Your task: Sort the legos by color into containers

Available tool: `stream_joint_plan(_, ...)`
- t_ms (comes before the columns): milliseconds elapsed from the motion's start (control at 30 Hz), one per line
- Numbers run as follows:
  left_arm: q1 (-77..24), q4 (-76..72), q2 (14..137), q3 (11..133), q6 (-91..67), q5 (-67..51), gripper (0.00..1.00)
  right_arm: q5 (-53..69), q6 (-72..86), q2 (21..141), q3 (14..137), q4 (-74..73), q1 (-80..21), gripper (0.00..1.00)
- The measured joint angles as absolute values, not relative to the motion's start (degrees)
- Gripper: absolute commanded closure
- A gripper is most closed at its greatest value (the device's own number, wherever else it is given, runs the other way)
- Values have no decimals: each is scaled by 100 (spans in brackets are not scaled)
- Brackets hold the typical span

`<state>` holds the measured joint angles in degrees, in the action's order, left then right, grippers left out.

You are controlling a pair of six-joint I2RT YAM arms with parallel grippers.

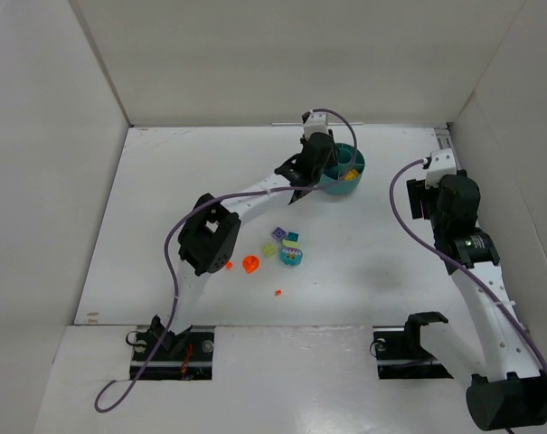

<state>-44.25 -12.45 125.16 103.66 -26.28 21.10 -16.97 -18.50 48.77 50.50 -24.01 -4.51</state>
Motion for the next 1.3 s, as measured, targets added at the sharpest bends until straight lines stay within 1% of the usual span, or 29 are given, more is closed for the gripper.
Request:
stream_joint_plan(33,-4464,-1273,12519,10370,-2617,2119,93,-1697,-1852,4877,5050,-2401,-451,23)
stream_joint_plan(400,-4484,-1562,12864,10407,-2644,2401,93,-1691,-1938,4873,5050,-2401,-451,23)
stream_joint_plan(500,-4491,-1562,12903,10407,-2646,2451,86,-1688,-1955,4873,5050,-2401,-449,23)
stream_joint_plan(533,-4493,-1566,12903,10407,-2648,2451,82,-1682,-1955,4873,5050,-2401,-451,23)
stream_joint_plan(567,-4493,-1579,12903,10407,-2648,2453,76,-1671,-1957,4873,5050,-2401,-451,23)
stream_joint_plan(667,-4495,-1610,12903,10407,-2650,2449,67,-1660,-1970,4873,5050,-2401,-451,23)
stream_joint_plan(700,-4495,-1612,12903,10407,-2659,2447,62,-1653,-1973,4871,5050,-2401,-451,23)
stream_joint_plan(833,-4508,-1614,12903,10403,-2665,2449,51,-1625,-1979,4825,5050,-2401,-449,23)
stream_joint_plan(933,-4536,-1623,12897,10385,-2659,2447,47,-1608,-1992,4777,5050,-2401,-449,23)
stream_joint_plan(1000,-4556,-1627,12866,10328,-2637,2421,39,-1601,-1997,4755,5050,-2401,-449,23)
stream_joint_plan(1033,-4565,-1640,12818,10254,-2639,2399,34,-1584,-2008,4748,5050,-2403,-449,23)
stream_joint_plan(1067,-4565,-1629,12739,10149,-2624,2375,23,-1557,-2034,4737,5050,-2403,-449,22)
stream_joint_plan(1100,-4565,-1605,12650,10044,-2600,2346,4,-1492,-2073,4727,5050,-2401,-449,22)
stream_joint_plan(1133,-4565,-1564,12529,9937,-2576,2309,0,-1400,-2099,4722,5050,-2401,-449,22)
stream_joint_plan(1200,-4567,-1509,12186,9629,-2585,2241,0,-1111,-2217,4757,5050,-2388,-449,22)
stream_joint_plan(1300,-4521,-1302,11288,8925,-2602,2088,0,-482,-2427,4934,5050,-2320,-460,22)
